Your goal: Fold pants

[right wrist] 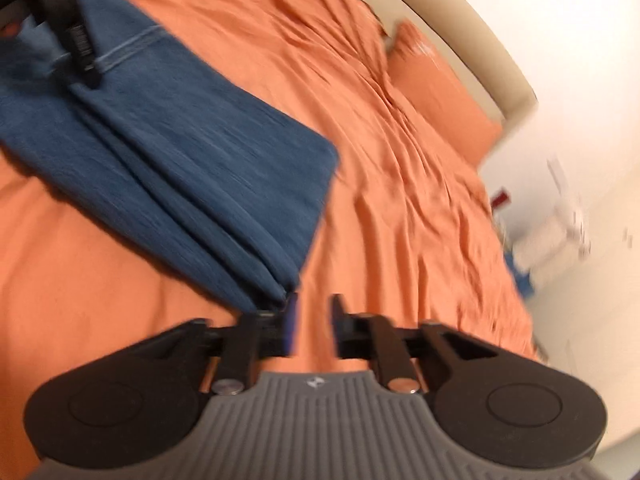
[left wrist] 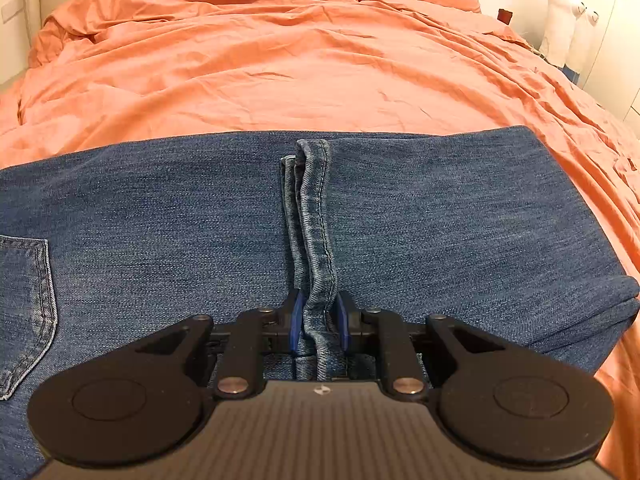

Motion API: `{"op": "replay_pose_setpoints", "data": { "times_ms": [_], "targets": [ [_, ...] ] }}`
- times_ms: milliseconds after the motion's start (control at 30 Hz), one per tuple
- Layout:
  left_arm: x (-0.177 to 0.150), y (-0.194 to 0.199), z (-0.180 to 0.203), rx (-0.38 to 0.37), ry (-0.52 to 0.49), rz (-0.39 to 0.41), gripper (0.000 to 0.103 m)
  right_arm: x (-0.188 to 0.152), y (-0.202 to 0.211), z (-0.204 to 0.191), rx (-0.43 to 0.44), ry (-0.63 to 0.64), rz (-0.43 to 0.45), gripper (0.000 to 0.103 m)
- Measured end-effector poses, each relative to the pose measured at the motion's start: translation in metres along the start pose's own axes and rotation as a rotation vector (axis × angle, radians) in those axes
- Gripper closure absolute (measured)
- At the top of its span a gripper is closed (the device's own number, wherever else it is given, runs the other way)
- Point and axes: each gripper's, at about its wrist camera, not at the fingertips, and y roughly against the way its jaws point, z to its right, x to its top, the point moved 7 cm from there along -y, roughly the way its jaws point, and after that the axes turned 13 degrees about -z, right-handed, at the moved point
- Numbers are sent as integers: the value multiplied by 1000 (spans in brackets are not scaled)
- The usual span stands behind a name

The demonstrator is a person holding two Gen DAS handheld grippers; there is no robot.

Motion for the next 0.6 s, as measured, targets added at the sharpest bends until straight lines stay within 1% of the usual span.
{"op": "replay_pose_setpoints", "data": {
  "times_ms": [100,267,367,400,500,600],
  "targets": [
    [-1,0,-1,-3,-1,1,82,10,-4,-14,-31,74,1,82],
    [0,0,-1,-3,-4,0,81,17,-9,-21,-79,125,-16,82],
    [0,0,-2,-12,0,-2,81,26,-3,-30,-115,180,33,83],
    [0,0,-2,-16,2,-1,81,29,-3,-32,-127,191,36,84],
    [-1,1,-3,-24,3,1,79,27,-11,-24,-149,157,-12,86],
    [0,1,-4,-27,4,-1,79,20,-7,-16,-151,143,-24,86]
  ]
}}
